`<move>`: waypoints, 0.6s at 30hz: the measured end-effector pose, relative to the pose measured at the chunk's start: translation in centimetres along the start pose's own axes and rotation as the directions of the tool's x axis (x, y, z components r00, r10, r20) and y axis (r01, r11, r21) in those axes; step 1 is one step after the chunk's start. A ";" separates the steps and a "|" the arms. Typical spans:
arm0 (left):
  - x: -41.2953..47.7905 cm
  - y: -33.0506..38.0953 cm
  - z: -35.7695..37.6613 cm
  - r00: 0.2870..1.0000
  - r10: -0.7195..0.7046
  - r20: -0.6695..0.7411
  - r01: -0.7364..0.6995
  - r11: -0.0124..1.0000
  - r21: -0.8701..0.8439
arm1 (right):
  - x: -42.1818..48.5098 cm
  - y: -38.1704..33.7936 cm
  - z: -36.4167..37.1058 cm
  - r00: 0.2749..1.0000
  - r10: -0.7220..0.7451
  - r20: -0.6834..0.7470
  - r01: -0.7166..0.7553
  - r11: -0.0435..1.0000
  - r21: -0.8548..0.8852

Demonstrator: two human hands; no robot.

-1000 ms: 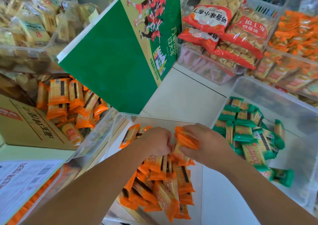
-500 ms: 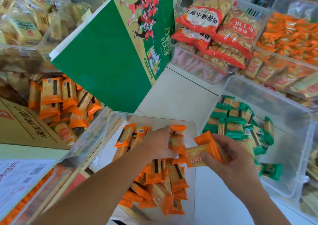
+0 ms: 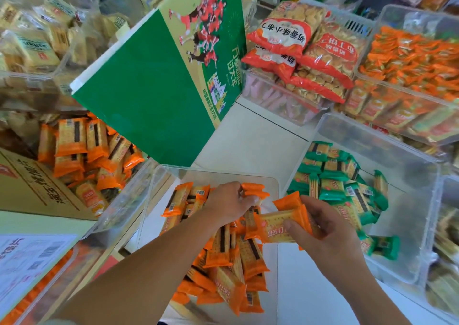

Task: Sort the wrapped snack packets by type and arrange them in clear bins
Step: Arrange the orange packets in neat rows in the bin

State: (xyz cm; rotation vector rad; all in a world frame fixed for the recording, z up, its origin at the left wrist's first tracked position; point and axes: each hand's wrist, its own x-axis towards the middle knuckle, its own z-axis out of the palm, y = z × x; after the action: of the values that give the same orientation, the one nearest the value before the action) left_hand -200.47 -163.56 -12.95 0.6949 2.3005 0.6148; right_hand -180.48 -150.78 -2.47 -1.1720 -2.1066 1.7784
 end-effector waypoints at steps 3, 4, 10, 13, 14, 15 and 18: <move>0.3 -0.1 0.5 0.999 0.032 0.037 -0.030 0.998 -0.059 | -0.4 0.6 0.0 0.999 0.037 -0.010 -0.037 0.999 0.018; 0.3 -0.2 0.6 0.997 0.054 0.061 -0.047 0.993 -0.104 | -0.6 0.9 0.1 0.998 0.052 -0.018 -0.052 0.998 0.034; 0.1 -0.6 -0.4 0.999 0.008 0.034 -0.010 0.997 0.077 | -1.7 1.4 -0.2 0.994 0.095 -0.046 -0.090 0.991 0.098; -1.5 -0.3 0.0 0.996 0.086 0.028 -0.089 0.980 0.176 | -2.3 1.2 -0.6 0.994 0.100 -0.052 -0.094 0.989 0.112; -2.0 -0.4 0.4 0.990 0.136 0.046 -0.140 0.984 0.107 | -2.6 1.1 -0.6 0.993 0.104 -0.055 -0.097 0.988 0.116; -2.6 -0.4 0.5 0.979 0.187 0.078 -0.193 0.978 0.074 | -2.7 1.1 -0.7 0.993 0.103 -0.058 -0.096 0.988 0.120; -2.9 -1.0 1.0 0.941 0.262 0.214 -0.315 0.909 0.274 | -3.2 1.1 -0.7 0.993 0.099 -0.061 -0.092 0.989 0.114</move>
State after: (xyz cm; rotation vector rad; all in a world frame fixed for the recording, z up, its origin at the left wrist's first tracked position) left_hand -198.18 -165.85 -12.92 1.2062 2.1657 0.3116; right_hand -177.43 -152.27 -2.09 -1.3036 -1.9184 1.8436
